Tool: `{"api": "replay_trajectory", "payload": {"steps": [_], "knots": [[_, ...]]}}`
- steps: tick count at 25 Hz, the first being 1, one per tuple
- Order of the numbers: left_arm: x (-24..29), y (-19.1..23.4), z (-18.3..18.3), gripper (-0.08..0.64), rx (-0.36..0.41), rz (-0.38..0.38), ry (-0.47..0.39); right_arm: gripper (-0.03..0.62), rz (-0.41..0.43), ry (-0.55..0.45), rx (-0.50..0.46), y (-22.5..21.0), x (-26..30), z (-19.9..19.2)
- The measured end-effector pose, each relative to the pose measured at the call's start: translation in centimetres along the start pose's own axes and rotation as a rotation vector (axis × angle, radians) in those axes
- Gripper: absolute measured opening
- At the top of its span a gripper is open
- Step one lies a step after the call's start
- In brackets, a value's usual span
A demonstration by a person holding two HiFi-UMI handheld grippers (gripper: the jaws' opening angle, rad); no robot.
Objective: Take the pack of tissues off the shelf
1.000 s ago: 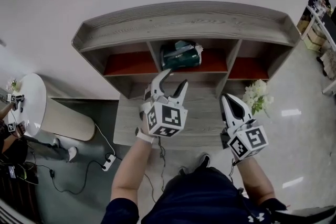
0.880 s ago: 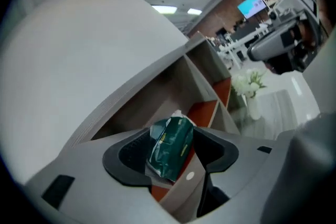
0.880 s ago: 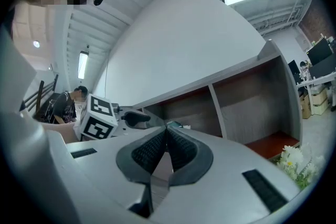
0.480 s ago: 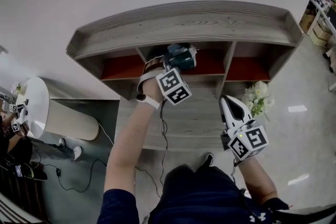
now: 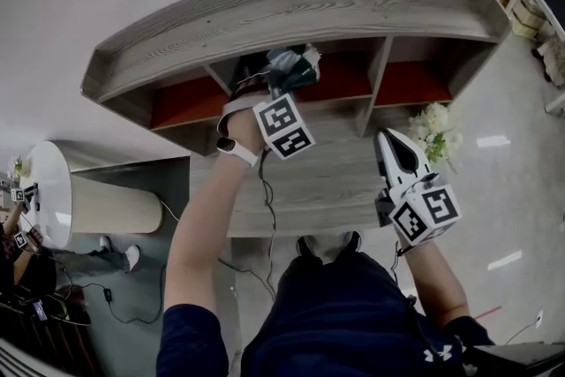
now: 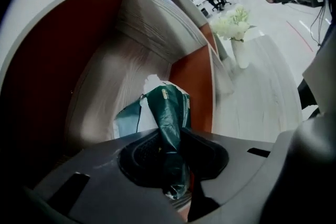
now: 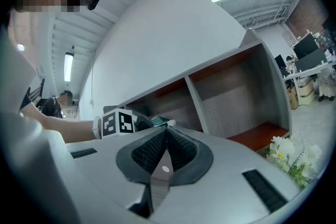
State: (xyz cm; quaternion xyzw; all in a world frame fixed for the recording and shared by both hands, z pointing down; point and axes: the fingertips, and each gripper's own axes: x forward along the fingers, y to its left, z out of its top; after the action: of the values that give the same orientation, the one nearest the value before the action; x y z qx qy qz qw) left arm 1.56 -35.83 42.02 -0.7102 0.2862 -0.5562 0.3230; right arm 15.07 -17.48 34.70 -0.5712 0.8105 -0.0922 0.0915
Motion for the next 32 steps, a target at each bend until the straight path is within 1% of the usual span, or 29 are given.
{"api": "replay_trajectory", "payload": {"steps": [6,8,11,14,19,24,27,29,32], "knots": [[-2.0,-1.2,0.7,0.097,0.087,0.025,-0.089,0.012,-0.046,0.01,0.001,0.5,0.6,-0.4],[-2.8,-1.7,1.1,0.095,0.104,0.04,-0.111,0.012,-0.058,0.01,0.001,0.6,0.6,-0.4],[-4.0,-2.1,1.6,0.095,0.093,0.056,-0.139,0.014,-0.068,0.001,-0.003,0.5,0.9,-0.2],[-5.6,-2.9,1.6,0.095,0.09,0.067,-0.15,0.012,-0.077,0.01,0.004,0.6,0.8,-0.7],[-8.6,-4.2,2.2,0.092,0.106,0.12,-0.188,0.012,-0.082,0.021,0.014,0.8,0.4,-1.5],[-11.5,-5.6,2.8,0.094,0.09,0.142,-0.226,0.012,-0.087,0.022,0.019,0.8,-0.1,-1.8],[-12.7,-6.9,2.7,0.094,0.107,0.16,-0.244,0.012,-0.091,0.018,0.019,0.9,-0.2,-1.9],[-13.0,-7.9,2.6,0.094,0.119,0.166,-0.253,0.012,-0.096,0.015,0.019,0.9,-0.3,-1.9],[-13.0,-9.1,2.1,0.094,0.102,0.152,-0.26,0.012,-0.102,0.018,0.02,0.9,-0.5,-2.0]]}}
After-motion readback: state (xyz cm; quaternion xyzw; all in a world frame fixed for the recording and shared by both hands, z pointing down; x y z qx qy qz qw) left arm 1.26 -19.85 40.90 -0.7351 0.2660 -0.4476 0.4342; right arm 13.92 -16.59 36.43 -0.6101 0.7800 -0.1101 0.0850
